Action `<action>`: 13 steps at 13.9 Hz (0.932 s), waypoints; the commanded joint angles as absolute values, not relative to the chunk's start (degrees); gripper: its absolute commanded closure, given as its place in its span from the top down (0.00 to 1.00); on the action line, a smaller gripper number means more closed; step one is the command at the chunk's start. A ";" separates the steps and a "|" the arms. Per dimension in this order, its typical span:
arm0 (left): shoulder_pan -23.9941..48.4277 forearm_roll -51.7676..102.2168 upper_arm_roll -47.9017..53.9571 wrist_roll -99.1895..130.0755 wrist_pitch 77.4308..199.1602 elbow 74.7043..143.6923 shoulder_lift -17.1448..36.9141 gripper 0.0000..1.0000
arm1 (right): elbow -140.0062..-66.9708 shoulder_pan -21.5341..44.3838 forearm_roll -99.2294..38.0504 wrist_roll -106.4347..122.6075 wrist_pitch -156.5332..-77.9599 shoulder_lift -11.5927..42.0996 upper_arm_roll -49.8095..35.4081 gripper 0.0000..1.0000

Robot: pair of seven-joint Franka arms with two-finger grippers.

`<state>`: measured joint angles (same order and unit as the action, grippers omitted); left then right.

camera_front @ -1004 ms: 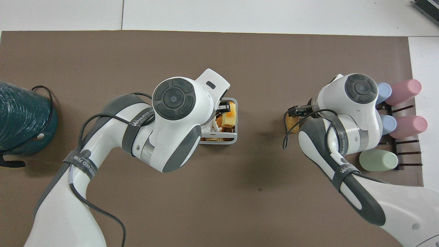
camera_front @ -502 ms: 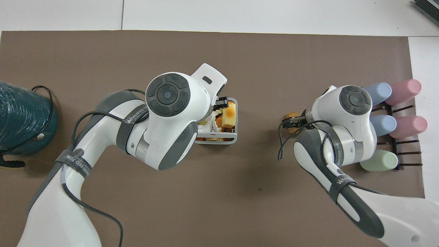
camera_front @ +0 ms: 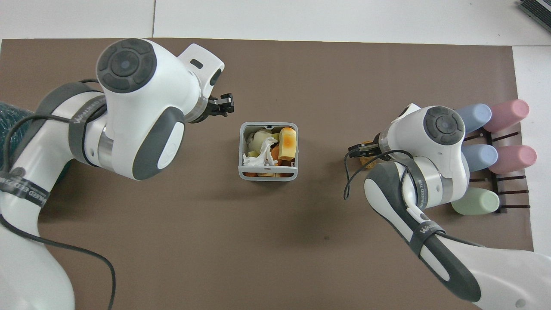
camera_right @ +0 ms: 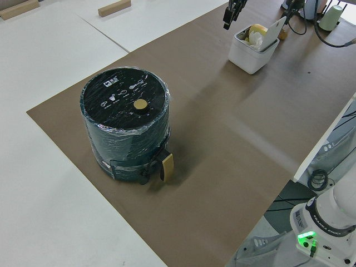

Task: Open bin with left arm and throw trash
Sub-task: 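Carry the yellow sponge over the bin with the right gripper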

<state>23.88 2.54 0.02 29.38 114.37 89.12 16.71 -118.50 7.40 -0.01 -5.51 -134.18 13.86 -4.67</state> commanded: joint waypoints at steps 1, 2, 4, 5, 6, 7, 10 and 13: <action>20.67 0.54 0.26 26.38 110.92 87.72 16.26 0.66 | -123.83 7.21 -1.58 -1.50 -139.38 12.30 -4.66 0.72; 19.44 -1.13 0.35 25.41 109.35 87.45 16.17 0.67 | -123.84 7.29 -1.58 -1.76 -139.83 12.57 -4.66 0.54; 17.41 -1.67 0.26 20.68 104.97 84.83 16.26 0.67 | -123.23 7.91 -1.58 -2.81 -139.48 12.83 -4.66 0.00; 16.10 -1.67 0.26 17.96 102.51 83.51 16.26 0.67 | -122.61 8.00 -1.58 -4.03 -139.13 13.01 -4.66 0.00; 15.04 -1.58 0.26 15.41 100.39 82.71 16.26 0.67 | -121.13 8.26 -1.58 -6.13 -138.26 13.18 -4.66 0.00; 14.25 -1.58 0.09 13.03 98.63 82.44 16.09 0.67 | -119.20 8.78 -1.58 -8.68 -136.16 13.36 -4.75 0.00; 11.61 -1.58 0.26 6.18 95.02 82.62 12.93 0.74 | -108.67 9.93 -1.58 -16.68 -126.94 13.54 -4.92 0.00; 11.08 -1.49 0.26 4.13 92.65 82.97 10.21 0.94 | -102.50 11.16 -6.91 -17.40 -124.28 13.71 -5.45 0.00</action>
